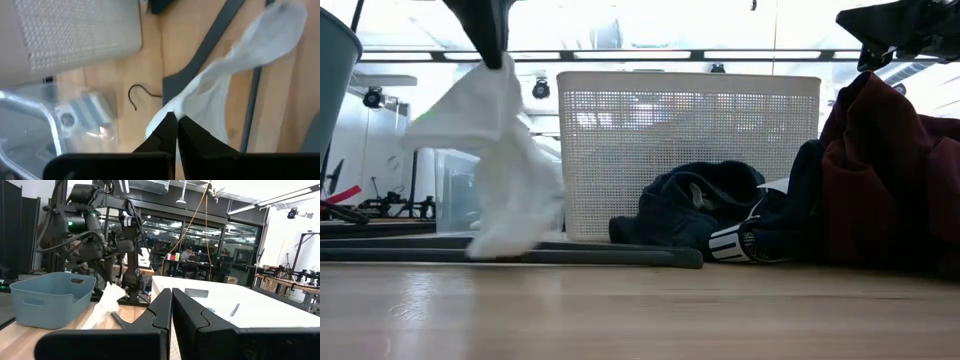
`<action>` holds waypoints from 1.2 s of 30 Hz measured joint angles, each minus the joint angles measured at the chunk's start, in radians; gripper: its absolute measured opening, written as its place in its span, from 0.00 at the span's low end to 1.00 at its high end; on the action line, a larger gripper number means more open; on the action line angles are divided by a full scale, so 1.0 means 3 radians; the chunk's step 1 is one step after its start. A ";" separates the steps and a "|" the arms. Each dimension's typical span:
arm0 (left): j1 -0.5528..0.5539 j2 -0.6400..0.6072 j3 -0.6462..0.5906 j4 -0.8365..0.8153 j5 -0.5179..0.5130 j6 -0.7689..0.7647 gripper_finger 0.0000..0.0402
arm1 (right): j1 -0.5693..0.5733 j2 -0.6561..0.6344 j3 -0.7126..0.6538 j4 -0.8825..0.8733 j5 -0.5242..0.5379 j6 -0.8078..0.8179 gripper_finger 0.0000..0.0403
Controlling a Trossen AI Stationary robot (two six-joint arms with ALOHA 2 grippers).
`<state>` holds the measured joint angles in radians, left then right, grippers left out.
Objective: Pick & Place Cloths
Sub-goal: Put the white sock into the transparent bin
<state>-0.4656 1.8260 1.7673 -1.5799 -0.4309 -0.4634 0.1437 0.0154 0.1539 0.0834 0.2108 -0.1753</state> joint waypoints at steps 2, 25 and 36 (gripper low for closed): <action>0.0001 -0.0064 -0.0009 0.0045 0.0089 0.0006 0.02 | 0.0000 0.0000 0.0000 0.0000 0.0000 0.0000 0.02; 0.0078 -0.1600 -0.0018 0.0027 -0.1361 0.0013 0.02 | 0.0000 0.0000 0.0001 0.0001 0.0000 0.0000 0.02; 0.0196 -0.1801 -0.0120 0.0029 -0.3312 0.0043 0.02 | 0.0001 0.0000 0.0000 0.0000 0.0000 0.0000 0.02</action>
<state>-0.4067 1.2858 1.7313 -1.5713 -1.4243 -0.4505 0.1440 0.0154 0.1539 0.0834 0.2108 -0.1753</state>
